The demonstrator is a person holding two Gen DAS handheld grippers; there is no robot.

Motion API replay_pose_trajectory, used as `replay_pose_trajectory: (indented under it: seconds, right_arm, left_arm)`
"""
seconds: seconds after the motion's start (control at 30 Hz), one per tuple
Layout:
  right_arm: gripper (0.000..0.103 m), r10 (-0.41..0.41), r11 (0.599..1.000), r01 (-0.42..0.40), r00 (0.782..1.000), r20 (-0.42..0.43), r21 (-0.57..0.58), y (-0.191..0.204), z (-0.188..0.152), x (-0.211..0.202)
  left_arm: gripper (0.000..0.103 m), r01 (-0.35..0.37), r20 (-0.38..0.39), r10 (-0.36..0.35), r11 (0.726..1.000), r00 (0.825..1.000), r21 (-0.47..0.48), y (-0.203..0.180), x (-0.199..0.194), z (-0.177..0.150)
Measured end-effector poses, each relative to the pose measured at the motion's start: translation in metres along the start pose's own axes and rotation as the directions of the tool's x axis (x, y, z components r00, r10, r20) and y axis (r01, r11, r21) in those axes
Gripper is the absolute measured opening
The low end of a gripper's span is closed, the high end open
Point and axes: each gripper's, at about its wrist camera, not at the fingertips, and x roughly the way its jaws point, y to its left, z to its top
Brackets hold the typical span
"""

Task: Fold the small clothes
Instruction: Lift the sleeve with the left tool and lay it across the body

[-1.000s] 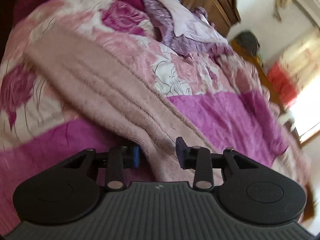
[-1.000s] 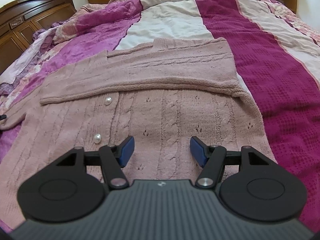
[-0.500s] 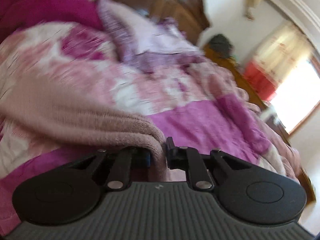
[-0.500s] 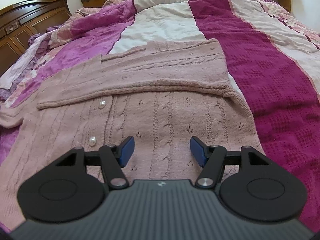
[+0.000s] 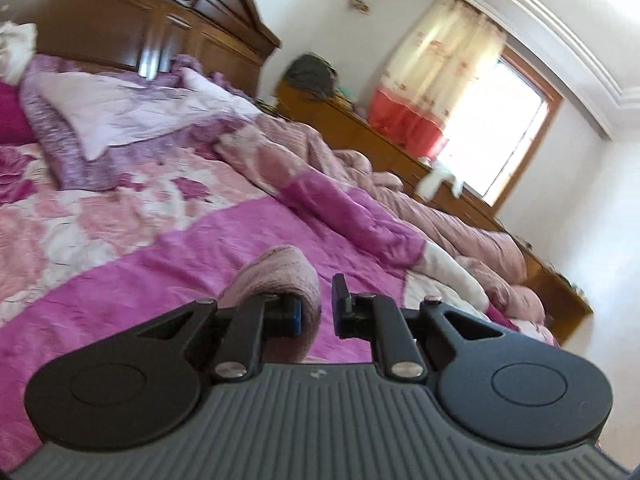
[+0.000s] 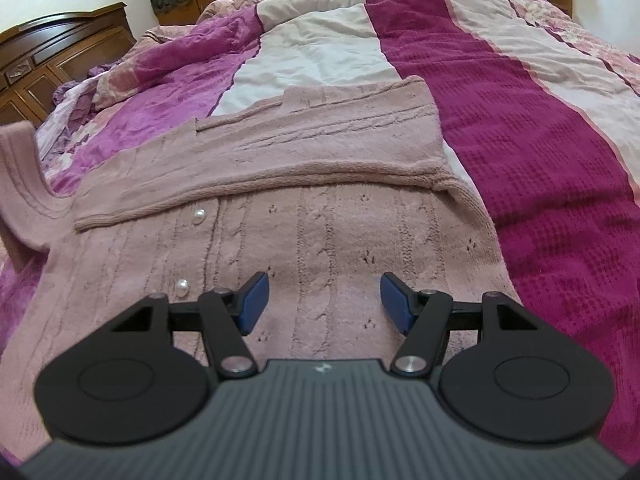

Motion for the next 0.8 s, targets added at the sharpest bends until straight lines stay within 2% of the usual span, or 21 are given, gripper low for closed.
replay_pose_trajectory:
  seconds: [0.4,0.47,0.63,0.73,0.8]
  right_arm:
    - [0.064,0.027,0.998,-0.028,0.999,0.018,0.054,-0.014,-0.001,-0.002]
    - [0.064,0.035,0.997,-0.037,0.999,0.02,0.074,-0.019,0.0,-0.002]
    - [0.064,0.043,0.994,-0.045,0.999,0.02,0.101,-0.026,-0.003,-0.001]
    - [0.064,0.049,0.992,-0.051,0.999,0.019,0.111,-0.03,-0.003,-0.001]
    - [0.064,0.054,0.991,-0.056,0.998,0.02,0.118,-0.032,-0.003,-0.002]
  left_arm:
    - [0.015,0.141,-0.05,-0.137,0.987,0.989,0.082,-0.111,0.024,-0.042]
    - [0.015,0.147,-0.065,-0.14,0.982,0.988,0.119,-0.129,0.033,-0.053]
    - [0.015,0.167,-0.159,-0.14,0.97,0.977,0.174,-0.161,0.061,-0.096]
    - [0.015,0.163,-0.215,-0.109,0.955,0.97,0.248,-0.17,0.081,-0.128]
    - [0.015,0.163,-0.267,-0.085,0.944,0.96,0.287,-0.17,0.092,-0.152]
